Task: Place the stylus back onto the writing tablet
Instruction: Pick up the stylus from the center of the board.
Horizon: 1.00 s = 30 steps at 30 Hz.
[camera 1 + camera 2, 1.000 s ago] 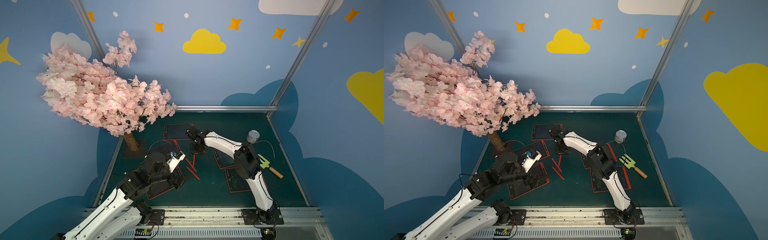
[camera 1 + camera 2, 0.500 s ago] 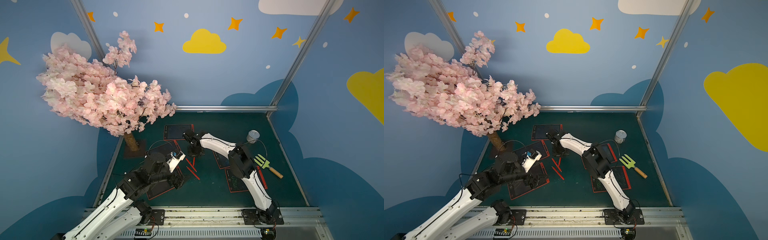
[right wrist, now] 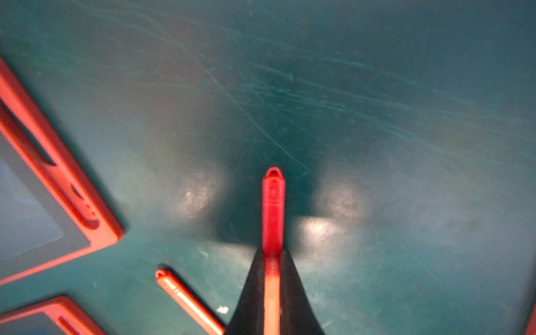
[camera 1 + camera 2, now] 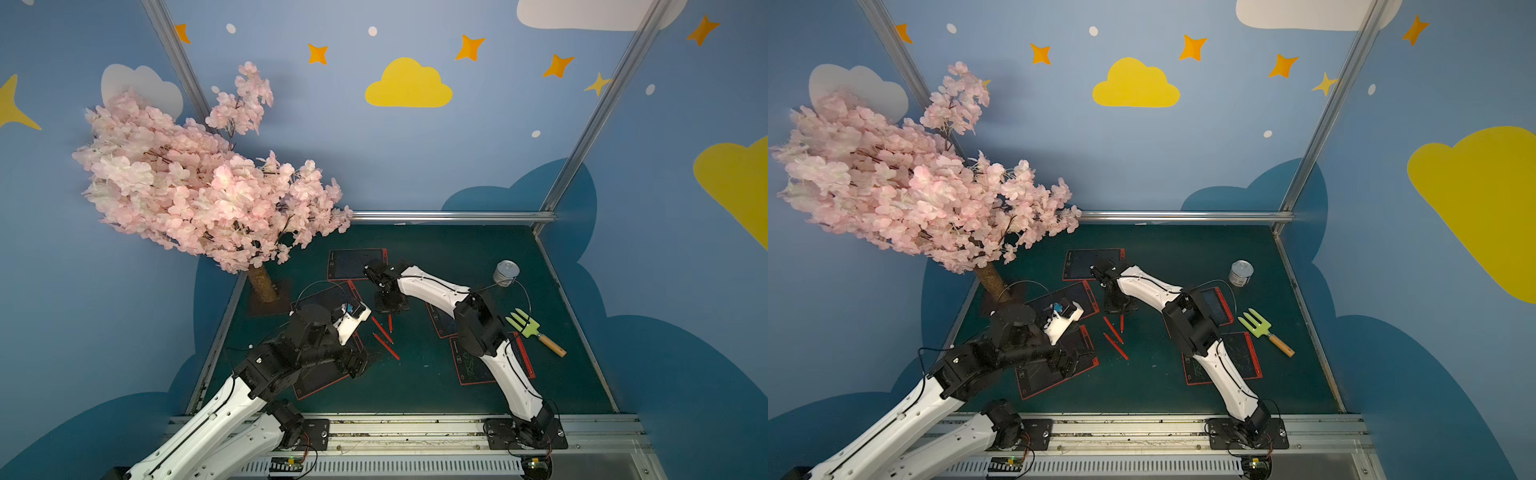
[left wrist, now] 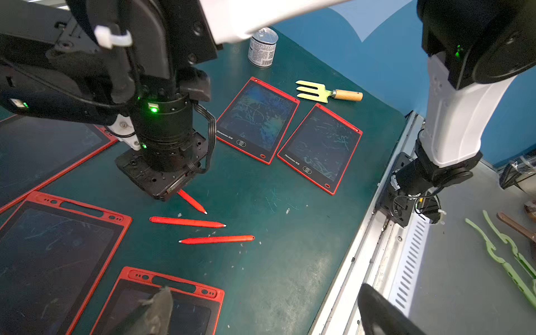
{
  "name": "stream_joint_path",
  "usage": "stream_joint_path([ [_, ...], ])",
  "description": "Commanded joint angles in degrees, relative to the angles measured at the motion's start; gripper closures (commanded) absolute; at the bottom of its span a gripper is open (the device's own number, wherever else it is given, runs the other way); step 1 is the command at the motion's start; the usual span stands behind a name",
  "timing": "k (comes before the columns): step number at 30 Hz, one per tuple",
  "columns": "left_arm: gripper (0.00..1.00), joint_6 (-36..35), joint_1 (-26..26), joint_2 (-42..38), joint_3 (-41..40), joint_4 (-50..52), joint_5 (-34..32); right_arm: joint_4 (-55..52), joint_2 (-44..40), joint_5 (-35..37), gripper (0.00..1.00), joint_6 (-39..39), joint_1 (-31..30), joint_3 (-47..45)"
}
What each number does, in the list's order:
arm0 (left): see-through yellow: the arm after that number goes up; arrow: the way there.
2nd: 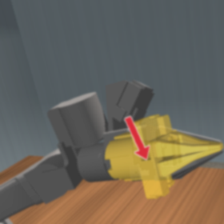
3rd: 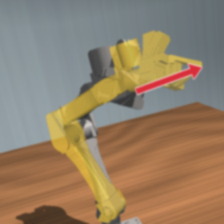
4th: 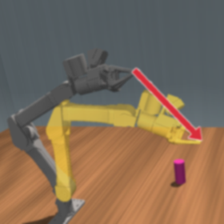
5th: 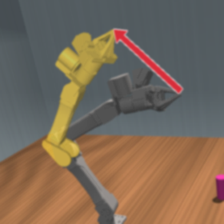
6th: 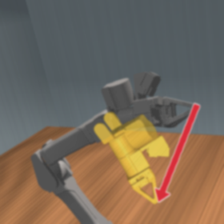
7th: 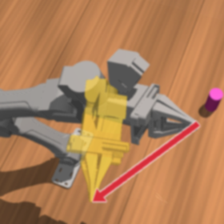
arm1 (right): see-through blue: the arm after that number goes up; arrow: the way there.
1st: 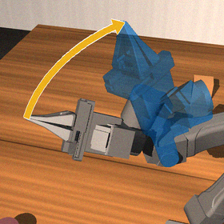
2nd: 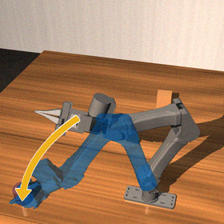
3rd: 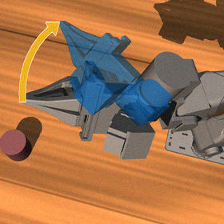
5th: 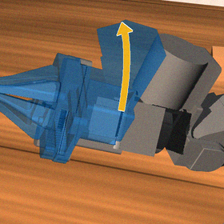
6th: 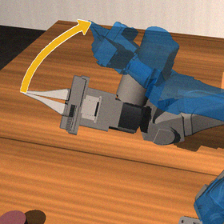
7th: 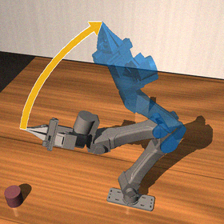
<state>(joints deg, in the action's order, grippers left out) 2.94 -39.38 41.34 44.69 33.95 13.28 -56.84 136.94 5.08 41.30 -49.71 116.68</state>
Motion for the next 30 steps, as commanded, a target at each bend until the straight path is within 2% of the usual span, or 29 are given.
stream_joint_path([
  [1,0.01,-0.6,0.2,0.2,0.5,-0.5,1.5,-3.2,1.3,1.7,0.94,-0.8,0.1,0.3],
  [8,0.01,-0.5,0.2,0.5,0.5,-0.6,1.7,-2.7,0.3,1.6,0.97,-1.3,0.5,-1.1],
  [12,0.01,-0.4,0.2,0.6,0.5,-0.7,1.7,-2.4,0.2,1.5,0.94,-1.4,0.4,-1.2],
  [16,0.01,-0.3,0.2,0.7,0.5,-0.8,1.8,-2.2,0.2,1.3,0.86,-1.7,0.4,-1.5],
  [25,0.01,-0.2,0.2,0.9,0.6,-0.9,2.1,-2.7,-0.6,2.7,0.94,-2.0,0.5,-2.2],
  [30,0.01,-0.2,0.2,1.1,0.6,-0.9,2.2,-2.9,-1.7,3.6,0.91,-2.2,0.4,-3.0],
])
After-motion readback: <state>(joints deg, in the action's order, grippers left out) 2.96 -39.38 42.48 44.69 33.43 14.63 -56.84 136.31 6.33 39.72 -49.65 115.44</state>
